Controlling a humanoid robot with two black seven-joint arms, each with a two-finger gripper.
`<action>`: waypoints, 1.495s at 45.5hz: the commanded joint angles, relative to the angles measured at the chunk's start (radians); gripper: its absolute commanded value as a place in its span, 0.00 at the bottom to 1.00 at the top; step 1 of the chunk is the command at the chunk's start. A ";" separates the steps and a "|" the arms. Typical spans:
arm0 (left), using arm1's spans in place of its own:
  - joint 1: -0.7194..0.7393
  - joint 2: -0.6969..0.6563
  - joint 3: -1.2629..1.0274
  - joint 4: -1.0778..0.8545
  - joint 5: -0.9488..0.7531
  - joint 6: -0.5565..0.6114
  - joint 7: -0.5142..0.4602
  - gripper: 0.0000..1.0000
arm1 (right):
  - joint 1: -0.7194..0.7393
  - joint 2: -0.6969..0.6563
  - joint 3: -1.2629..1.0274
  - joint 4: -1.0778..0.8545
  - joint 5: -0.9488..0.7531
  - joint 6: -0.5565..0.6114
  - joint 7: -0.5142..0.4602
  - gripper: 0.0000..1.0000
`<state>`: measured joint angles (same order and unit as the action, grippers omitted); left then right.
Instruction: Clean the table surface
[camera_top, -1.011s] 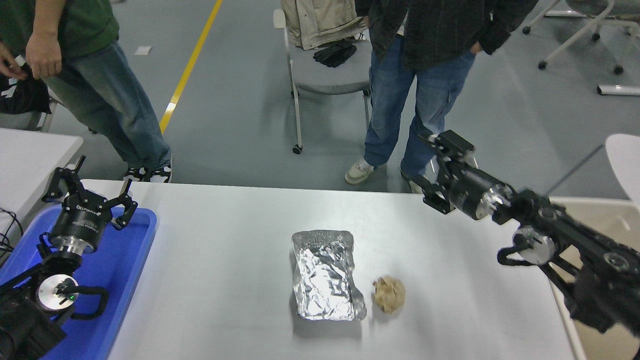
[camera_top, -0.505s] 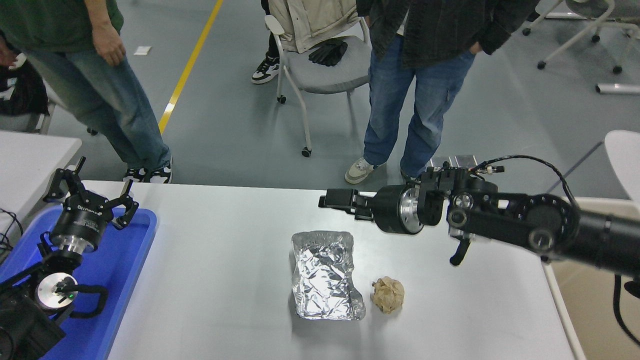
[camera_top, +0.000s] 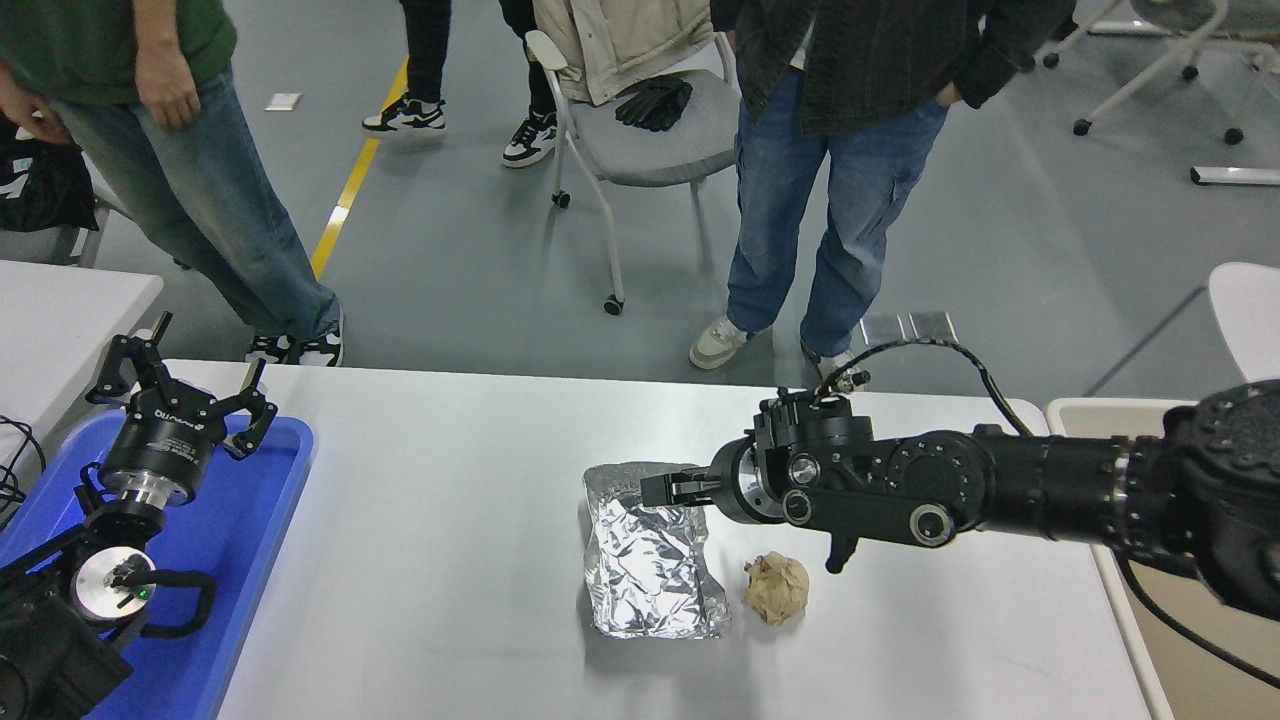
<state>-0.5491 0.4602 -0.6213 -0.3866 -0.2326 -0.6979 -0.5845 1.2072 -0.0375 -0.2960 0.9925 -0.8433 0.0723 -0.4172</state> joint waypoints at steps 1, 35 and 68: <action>0.000 0.000 0.000 0.000 -0.001 0.000 0.000 1.00 | -0.072 0.038 -0.012 -0.153 0.003 0.001 -0.015 1.00; 0.000 0.000 0.000 0.000 -0.001 0.000 0.000 1.00 | -0.103 0.038 0.064 -0.097 0.043 0.040 0.050 1.00; 0.000 0.000 0.000 0.000 0.001 0.000 0.000 1.00 | -0.166 0.038 0.049 -0.101 -0.118 0.027 0.133 0.18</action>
<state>-0.5492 0.4602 -0.6213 -0.3866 -0.2329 -0.6979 -0.5844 1.0458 0.0000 -0.2364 0.8896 -0.9005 0.1001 -0.3002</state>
